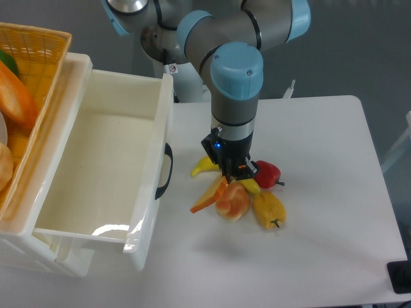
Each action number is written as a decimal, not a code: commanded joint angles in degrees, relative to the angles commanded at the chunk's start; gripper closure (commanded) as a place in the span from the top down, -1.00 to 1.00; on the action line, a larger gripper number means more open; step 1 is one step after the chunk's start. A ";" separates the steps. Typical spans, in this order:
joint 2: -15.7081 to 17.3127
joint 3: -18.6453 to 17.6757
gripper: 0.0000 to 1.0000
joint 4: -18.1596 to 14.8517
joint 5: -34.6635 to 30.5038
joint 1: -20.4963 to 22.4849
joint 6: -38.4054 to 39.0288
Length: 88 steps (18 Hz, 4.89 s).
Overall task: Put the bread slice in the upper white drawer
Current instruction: 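Close the gripper on the orange-crusted bread slice among the toy foods, then lift the bread slice and carry it over the open white drawer, then lower the bread slice into the drawer and open the gripper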
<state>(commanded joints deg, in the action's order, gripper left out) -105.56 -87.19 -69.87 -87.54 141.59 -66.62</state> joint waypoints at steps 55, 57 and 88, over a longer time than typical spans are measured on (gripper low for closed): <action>19.87 -0.96 -1.00 -21.01 22.06 -1.05 27.59; 19.08 -1.06 -1.00 -19.52 22.15 -2.28 28.82; 14.68 0.35 1.00 -7.83 20.04 -1.68 30.15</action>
<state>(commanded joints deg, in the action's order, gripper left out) -90.88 -86.84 -77.70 -67.50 139.91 -36.47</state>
